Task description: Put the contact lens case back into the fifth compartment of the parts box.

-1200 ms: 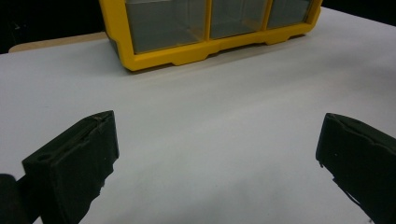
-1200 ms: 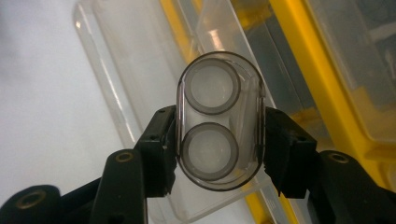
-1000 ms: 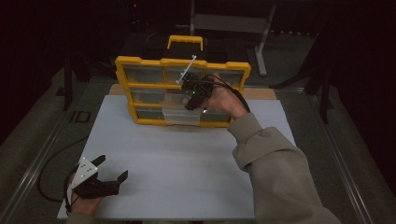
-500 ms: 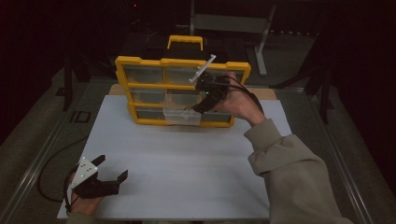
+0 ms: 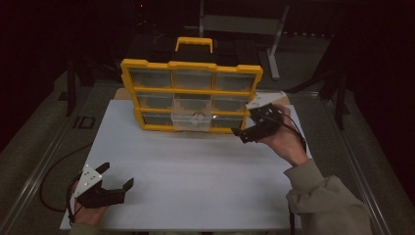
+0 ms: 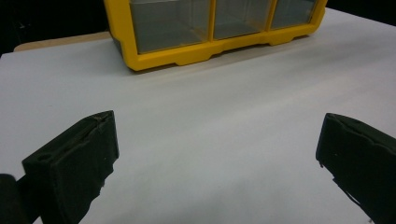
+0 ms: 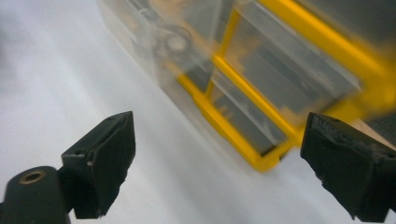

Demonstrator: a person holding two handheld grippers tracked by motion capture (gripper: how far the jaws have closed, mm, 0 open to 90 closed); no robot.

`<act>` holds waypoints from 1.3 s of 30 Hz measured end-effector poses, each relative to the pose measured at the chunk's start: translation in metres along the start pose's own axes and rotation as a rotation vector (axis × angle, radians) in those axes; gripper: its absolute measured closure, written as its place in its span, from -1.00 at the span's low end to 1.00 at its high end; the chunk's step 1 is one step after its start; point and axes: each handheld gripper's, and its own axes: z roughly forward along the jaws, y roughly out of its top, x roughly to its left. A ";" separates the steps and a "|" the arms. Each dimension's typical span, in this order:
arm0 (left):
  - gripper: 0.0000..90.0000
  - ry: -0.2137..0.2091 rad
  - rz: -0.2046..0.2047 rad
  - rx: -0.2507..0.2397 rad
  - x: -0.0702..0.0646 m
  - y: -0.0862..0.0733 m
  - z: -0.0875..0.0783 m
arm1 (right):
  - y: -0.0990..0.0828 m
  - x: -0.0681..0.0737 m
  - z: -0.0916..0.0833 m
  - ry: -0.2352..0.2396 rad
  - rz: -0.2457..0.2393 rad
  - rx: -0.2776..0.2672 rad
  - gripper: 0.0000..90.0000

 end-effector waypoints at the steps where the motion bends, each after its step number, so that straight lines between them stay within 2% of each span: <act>1: -1.00 0.002 0.000 0.000 0.000 0.000 0.000 | -0.013 0.000 -0.002 -0.006 0.016 -0.016 -0.79; 9: -1.00 0.010 -0.006 -0.009 0.001 0.002 0.000 | -0.089 0.005 -0.022 -0.014 0.134 -0.183 -0.79; 11: -1.00 0.013 -0.006 -0.012 0.001 0.003 -0.001 | -0.109 0.009 -0.024 -0.015 0.162 -0.215 -0.79; 12: -1.00 0.013 -0.006 -0.012 0.001 0.003 -0.001 | -0.109 0.009 -0.024 -0.015 0.162 -0.215 -0.79; 13: -1.00 0.014 -0.007 -0.018 0.001 0.005 -0.001 | -0.119 0.011 -0.024 -0.022 0.168 -0.226 -0.79; 14: -1.00 0.015 -0.005 -0.018 0.001 0.005 -0.001 | -0.137 0.015 -0.025 -0.030 0.189 -0.254 -0.79; 15: -1.00 0.014 -0.007 -0.021 0.001 0.006 -0.001 | -0.145 0.017 -0.025 -0.021 0.208 -0.270 -0.79; 16: -1.00 0.014 -0.011 -0.024 0.002 0.006 -0.001 | -0.151 0.019 -0.026 -0.036 0.200 -0.273 -0.79; 17: -1.00 0.014 -0.012 -0.027 0.002 0.007 -0.001 | -0.156 0.022 -0.027 -0.062 0.187 -0.271 -0.79; 18: -1.00 0.014 -0.008 -0.029 0.002 0.008 -0.001 | -0.159 0.024 -0.030 -0.069 0.189 -0.282 -0.79; 21: -1.00 0.011 -0.008 -0.046 0.001 0.010 -0.002 | -0.166 0.029 -0.039 -0.061 0.219 -0.343 -0.79; 26: -1.00 0.015 0.000 -0.068 0.001 0.014 -0.004 | -0.175 0.037 -0.042 -0.074 0.229 -0.326 -0.79; 28: -1.00 0.018 0.001 -0.077 0.001 0.016 -0.005 | -0.187 0.042 -0.039 -0.084 0.256 -0.322 -0.80; 29: -1.00 0.019 0.002 -0.083 0.001 0.016 -0.006 | -0.193 0.043 -0.037 -0.088 0.269 -0.332 -0.80; 30: -1.00 0.020 0.002 -0.085 0.001 0.016 -0.006 | -0.205 0.046 -0.034 -0.114 0.289 -0.346 -0.80; 32: -1.00 0.020 0.004 -0.093 0.001 0.017 -0.007 | -0.209 0.047 -0.034 -0.126 0.287 -0.353 -0.80; 33: -1.00 0.021 0.005 -0.095 0.001 0.017 -0.007 | -0.217 0.049 -0.035 -0.141 0.298 -0.376 -0.80; 39: -1.00 0.022 0.016 -0.099 0.000 0.017 -0.007 | -0.225 0.049 -0.036 -0.147 0.297 -0.398 -0.80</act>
